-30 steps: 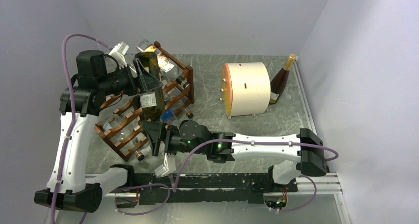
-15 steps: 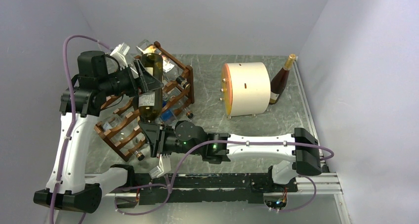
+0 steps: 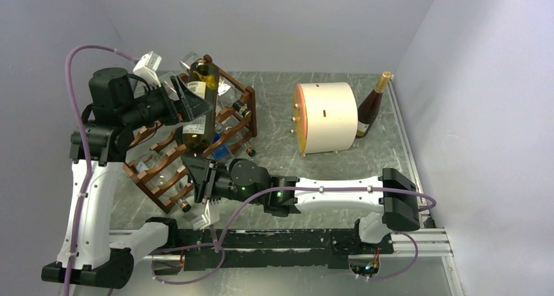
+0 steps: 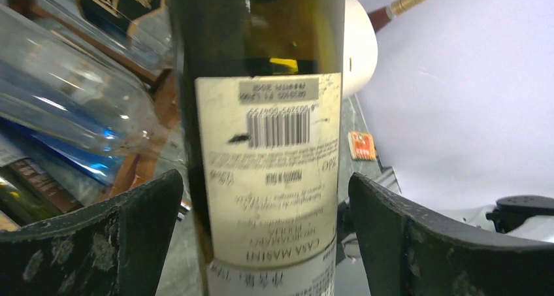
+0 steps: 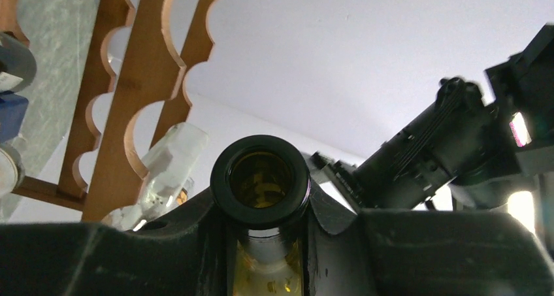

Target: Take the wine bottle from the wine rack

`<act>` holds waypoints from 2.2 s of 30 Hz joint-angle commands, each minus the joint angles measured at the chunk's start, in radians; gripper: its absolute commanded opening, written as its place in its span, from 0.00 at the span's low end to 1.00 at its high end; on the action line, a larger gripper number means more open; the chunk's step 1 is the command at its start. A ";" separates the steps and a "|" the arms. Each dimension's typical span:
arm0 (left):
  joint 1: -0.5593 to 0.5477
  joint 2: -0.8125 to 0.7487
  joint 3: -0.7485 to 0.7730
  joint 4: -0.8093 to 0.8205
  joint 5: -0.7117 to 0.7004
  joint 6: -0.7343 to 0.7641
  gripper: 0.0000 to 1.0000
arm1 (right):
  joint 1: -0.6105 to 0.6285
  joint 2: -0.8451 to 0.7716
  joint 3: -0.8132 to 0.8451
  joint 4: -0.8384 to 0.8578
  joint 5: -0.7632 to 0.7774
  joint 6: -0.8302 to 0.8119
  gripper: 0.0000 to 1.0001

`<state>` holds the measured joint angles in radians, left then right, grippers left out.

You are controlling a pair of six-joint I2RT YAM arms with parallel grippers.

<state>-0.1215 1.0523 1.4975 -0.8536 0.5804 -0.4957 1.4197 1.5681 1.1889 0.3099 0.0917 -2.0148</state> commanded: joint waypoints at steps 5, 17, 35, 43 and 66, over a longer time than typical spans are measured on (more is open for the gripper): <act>-0.004 -0.069 0.122 -0.021 -0.216 0.009 1.00 | -0.013 -0.085 0.027 0.170 0.095 -0.039 0.00; -0.004 -0.170 0.073 0.034 -0.327 -0.009 0.99 | -0.149 -0.181 0.061 0.401 0.412 0.233 0.00; -0.004 -0.184 -0.041 0.110 -0.278 -0.032 0.99 | -0.450 -0.581 0.097 -0.102 0.747 1.160 0.00; -0.004 -0.184 -0.065 0.118 -0.271 -0.029 0.99 | -0.472 -0.611 0.104 -0.131 1.018 1.267 0.00; -0.004 -0.174 -0.046 0.093 -0.252 -0.011 1.00 | -1.255 -0.610 -0.227 -0.209 0.564 1.922 0.00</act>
<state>-0.1215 0.8757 1.4303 -0.7708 0.3046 -0.5194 0.2501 0.9325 0.9119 -0.0063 0.7662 -0.2329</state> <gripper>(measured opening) 0.996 0.338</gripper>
